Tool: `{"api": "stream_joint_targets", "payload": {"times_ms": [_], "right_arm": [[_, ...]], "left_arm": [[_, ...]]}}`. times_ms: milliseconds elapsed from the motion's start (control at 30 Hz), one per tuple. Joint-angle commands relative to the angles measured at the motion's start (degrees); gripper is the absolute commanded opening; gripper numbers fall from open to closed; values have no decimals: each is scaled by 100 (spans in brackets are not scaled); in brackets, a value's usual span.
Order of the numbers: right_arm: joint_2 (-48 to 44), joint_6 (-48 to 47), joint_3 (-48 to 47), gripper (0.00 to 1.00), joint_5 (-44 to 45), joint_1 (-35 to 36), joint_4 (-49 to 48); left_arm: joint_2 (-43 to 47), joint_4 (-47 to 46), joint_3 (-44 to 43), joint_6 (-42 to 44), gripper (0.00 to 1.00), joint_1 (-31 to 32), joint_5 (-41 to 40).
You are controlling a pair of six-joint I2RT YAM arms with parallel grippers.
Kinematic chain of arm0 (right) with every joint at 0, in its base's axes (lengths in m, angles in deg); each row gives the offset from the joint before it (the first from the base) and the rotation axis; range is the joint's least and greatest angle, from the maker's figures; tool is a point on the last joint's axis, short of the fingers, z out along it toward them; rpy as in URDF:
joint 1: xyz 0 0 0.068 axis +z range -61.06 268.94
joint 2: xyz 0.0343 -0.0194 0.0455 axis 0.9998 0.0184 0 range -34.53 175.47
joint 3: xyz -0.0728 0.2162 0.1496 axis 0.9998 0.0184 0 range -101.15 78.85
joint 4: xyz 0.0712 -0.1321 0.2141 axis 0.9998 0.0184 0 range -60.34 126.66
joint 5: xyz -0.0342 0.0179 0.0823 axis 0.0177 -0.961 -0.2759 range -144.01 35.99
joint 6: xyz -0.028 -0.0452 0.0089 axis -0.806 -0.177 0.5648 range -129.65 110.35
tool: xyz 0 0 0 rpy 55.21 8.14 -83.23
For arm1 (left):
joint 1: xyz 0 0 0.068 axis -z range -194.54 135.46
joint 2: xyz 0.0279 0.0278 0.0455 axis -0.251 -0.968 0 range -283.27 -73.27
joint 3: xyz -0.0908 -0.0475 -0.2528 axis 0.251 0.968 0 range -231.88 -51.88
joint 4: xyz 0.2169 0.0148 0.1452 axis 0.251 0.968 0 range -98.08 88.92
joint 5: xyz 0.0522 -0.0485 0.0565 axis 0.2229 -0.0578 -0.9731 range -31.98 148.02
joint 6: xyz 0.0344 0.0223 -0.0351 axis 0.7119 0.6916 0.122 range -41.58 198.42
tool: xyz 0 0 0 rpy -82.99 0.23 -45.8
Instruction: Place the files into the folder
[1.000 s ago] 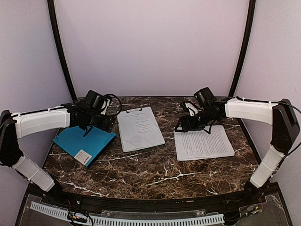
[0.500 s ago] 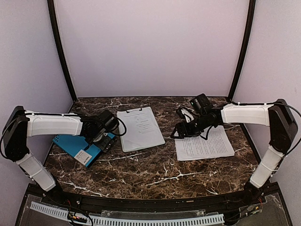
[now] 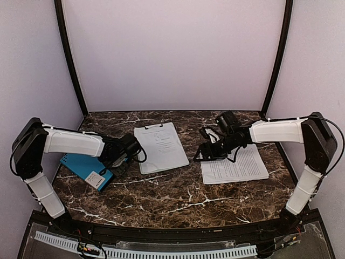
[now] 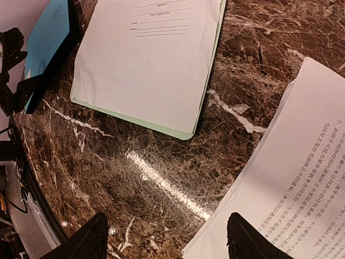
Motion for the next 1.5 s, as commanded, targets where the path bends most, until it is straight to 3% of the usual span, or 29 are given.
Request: {"api": "stream_joint_targets", "payload": {"times_ms": [0, 233, 400, 633, 933, 1067, 1267, 1467], "right_arm": [[147, 64, -92, 73, -136, 77, -132], [169, 79, -49, 73, -137, 99, -157], [157, 97, -34, 72, -142, 103, -173], [165, 121, -27, 72, -146, 129, -177], [143, 167, -1, 72, -125, 170, -175], [107, 171, -28, 71, -104, 186, -134], [81, 158, -117, 71, -90, 190, -73], [33, 124, -143, 71, -7, 195, -19]], "left_arm": [[-126, 214, -118, 10, 70, 27, -328], [-263, 172, -71, 12, 76, 78, -446], [-435, 168, -52, -16, 74, 156, -697], [-556, -35, 77, 16, 54, 181, -1183], [-506, -222, 123, 112, 15, 247, -1467], [-425, 376, -242, -90, 2, 358, -1937], [-367, 2106, -1165, -1070, 1, 520, -2906], [-19, 3194, -2137, -1688, 1, 744, -3719]]}}
